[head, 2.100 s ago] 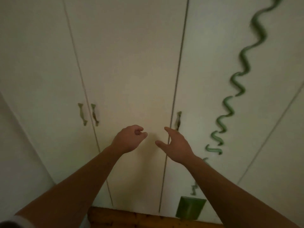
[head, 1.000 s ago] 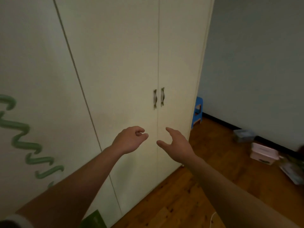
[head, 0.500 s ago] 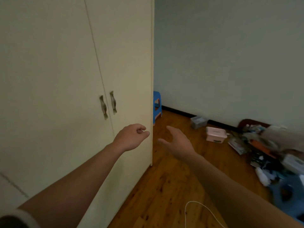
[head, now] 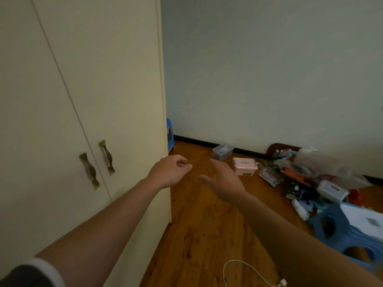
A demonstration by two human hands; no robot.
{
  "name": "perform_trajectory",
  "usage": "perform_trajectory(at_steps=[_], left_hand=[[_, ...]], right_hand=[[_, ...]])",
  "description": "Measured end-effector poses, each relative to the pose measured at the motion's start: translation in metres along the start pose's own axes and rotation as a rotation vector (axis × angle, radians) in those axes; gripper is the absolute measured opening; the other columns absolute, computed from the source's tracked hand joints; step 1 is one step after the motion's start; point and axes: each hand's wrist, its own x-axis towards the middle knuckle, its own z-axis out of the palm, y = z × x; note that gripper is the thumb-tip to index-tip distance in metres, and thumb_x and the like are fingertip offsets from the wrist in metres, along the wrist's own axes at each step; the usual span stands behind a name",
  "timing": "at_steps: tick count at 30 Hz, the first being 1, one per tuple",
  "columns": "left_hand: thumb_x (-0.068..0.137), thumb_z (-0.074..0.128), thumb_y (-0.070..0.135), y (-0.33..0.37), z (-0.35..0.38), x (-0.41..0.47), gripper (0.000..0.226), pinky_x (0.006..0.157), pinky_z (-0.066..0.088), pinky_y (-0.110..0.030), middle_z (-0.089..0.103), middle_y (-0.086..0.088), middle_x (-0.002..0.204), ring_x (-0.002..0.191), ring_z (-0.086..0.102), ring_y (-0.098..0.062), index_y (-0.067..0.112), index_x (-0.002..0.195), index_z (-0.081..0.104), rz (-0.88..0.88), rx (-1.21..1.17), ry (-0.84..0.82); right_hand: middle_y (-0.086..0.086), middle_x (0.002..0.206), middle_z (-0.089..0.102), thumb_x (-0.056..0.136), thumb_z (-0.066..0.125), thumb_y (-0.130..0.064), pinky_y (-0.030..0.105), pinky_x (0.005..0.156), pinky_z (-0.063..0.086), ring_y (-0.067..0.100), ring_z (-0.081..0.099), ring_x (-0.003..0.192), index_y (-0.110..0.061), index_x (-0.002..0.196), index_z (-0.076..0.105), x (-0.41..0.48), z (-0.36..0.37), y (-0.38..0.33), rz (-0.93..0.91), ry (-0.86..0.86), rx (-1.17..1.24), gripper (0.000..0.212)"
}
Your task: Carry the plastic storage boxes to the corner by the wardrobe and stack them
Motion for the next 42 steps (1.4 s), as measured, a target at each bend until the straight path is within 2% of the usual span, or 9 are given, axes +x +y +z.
perform_trajectory(at_steps=[8,13,17,21,26,32,35,39,42], left_hand=[[0.09,0.055,0.051,0.011,0.021,0.068,0.046,0.083,0.042,-0.025,0.062,0.006,0.126,0.109,0.056,-0.009,0.027,0.129,0.058,0.042,0.003,-0.046],[0.091,0.055,0.049,0.041,0.05,0.129,0.044,0.077,0.039,-0.023,0.061,0.007,0.126,0.103,0.053,-0.005,0.028,0.13,0.057,0.094,0.037,-0.095],[0.092,0.055,0.047,0.072,0.076,0.183,0.043,0.085,0.046,-0.027,0.061,0.005,0.126,0.109,0.055,-0.01,0.025,0.129,0.057,0.12,0.051,-0.134],[0.092,0.056,0.046,0.113,0.105,0.234,0.042,0.084,0.045,-0.026,0.062,0.005,0.126,0.11,0.056,-0.011,0.025,0.128,0.059,0.14,0.061,-0.155],[0.091,0.056,0.046,0.16,0.142,0.294,0.042,0.092,0.048,-0.03,0.062,0.005,0.127,0.112,0.057,-0.013,0.025,0.127,0.06,0.147,0.097,-0.154],[0.092,0.055,0.046,0.199,0.172,0.359,0.041,0.079,0.046,-0.025,0.062,0.005,0.126,0.106,0.058,-0.011,0.025,0.127,0.059,0.139,0.134,-0.186],[0.091,0.056,0.046,0.215,0.183,0.388,0.042,0.08,0.044,-0.024,0.063,0.004,0.126,0.107,0.058,-0.011,0.024,0.127,0.06,0.164,0.137,-0.189],[0.09,0.057,0.046,0.237,0.203,0.43,0.036,0.075,0.042,-0.022,0.065,0.006,0.119,0.095,0.057,-0.007,0.026,0.119,0.065,0.209,0.122,-0.208],[0.089,0.058,0.047,0.251,0.219,0.467,0.036,0.068,0.047,-0.021,0.065,0.008,0.117,0.089,0.064,-0.011,0.026,0.117,0.065,0.234,0.121,-0.233]], right_hand=[[-0.001,0.155,0.031,0.086,0.06,-0.053,0.04,0.106,0.037,0.02,0.033,0.139,-0.03,0.149,0.027,0.049,-0.013,0.029,0.064,0.013,0.026,0.074],[-0.001,0.154,0.034,0.085,0.059,-0.056,0.041,0.104,0.04,0.021,0.037,0.137,-0.031,0.148,0.027,0.098,-0.033,0.073,0.114,0.063,0.04,0.075],[-0.002,0.152,0.037,0.084,0.058,-0.06,0.039,0.101,0.041,0.021,0.038,0.136,-0.034,0.147,0.03,0.138,-0.054,0.117,0.131,0.126,0.081,0.074],[-0.002,0.154,0.033,0.083,0.059,-0.06,0.042,0.102,0.04,0.022,0.035,0.138,-0.034,0.146,0.03,0.181,-0.082,0.164,0.175,0.158,0.095,0.074],[-0.004,0.152,0.035,0.084,0.059,-0.059,0.04,0.102,0.038,0.02,0.037,0.136,-0.034,0.147,0.03,0.235,-0.118,0.222,0.187,0.16,0.108,0.074],[-0.001,0.153,0.035,0.083,0.057,-0.061,0.042,0.103,0.039,0.023,0.037,0.136,-0.032,0.148,0.029,0.283,-0.152,0.27,0.217,0.196,0.119,0.076],[0.0,0.154,0.033,0.085,0.058,-0.057,0.043,0.104,0.038,0.023,0.037,0.136,-0.03,0.149,0.028,0.3,-0.165,0.287,0.229,0.201,0.132,0.076],[0.002,0.155,0.032,0.087,0.059,-0.053,0.043,0.106,0.037,0.023,0.035,0.138,-0.026,0.149,0.028,0.327,-0.183,0.307,0.246,0.228,0.145,0.074],[0.003,0.155,0.031,0.087,0.059,-0.053,0.043,0.107,0.038,0.023,0.035,0.138,-0.025,0.149,0.027,0.353,-0.194,0.323,0.259,0.236,0.147,0.075]])
